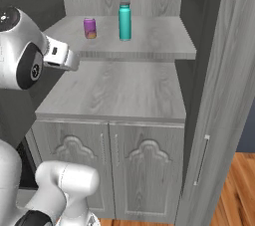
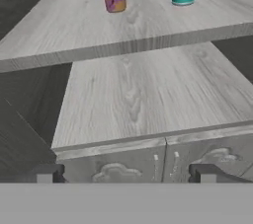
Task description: Pick the water bottle, can, milk from the counter and place them in the open cabinet.
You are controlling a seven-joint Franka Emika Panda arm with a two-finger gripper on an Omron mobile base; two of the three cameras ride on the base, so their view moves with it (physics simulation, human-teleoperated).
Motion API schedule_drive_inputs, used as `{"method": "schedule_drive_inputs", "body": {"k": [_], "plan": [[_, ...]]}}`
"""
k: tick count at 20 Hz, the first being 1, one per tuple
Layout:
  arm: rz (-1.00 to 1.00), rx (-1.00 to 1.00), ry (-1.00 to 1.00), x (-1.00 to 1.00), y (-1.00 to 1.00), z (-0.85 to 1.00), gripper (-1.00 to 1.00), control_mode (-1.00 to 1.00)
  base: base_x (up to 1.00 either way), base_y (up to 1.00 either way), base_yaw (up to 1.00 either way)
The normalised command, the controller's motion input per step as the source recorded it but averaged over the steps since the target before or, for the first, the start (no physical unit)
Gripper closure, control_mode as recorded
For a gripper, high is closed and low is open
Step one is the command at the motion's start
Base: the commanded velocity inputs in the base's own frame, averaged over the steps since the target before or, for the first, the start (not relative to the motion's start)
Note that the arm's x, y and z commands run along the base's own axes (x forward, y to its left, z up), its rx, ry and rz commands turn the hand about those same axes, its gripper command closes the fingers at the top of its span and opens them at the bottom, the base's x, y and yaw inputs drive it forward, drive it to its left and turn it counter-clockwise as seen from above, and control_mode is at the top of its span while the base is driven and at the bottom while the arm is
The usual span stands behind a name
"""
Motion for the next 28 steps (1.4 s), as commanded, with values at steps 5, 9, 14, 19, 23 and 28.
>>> {"method": "schedule_drive_inputs", "body": {"k": [5, 9, 14, 19, 23, 28], "plan": [[-0.03, 0.02, 0.31, -0.91, -0.27, 0.00, -1.00, -1.00, 0.00, 0.00, 0.00], [-0.04, 0.00, 0.29, -0.81, -0.16, -0.14, -1.00, -1.00, 0.00, 0.00, 0.00], [0.00, 0.00, 0.14, -0.49, -0.04, -0.33, -1.00, -1.00, 0.00, 0.00, 0.00], [0.00, 0.00, 0.01, -0.47, -0.01, -0.46, -1.00, -1.00, 0.00, 0.00, 0.00], [0.00, 0.00, 0.00, -0.75, -0.01, -0.26, -1.00, -1.00, 0.00, 0.00, 0.00], [0.00, 0.00, 0.01, -0.31, 0.00, -0.05, -1.00, -1.00, 0.00, 0.00, 0.00]]}}
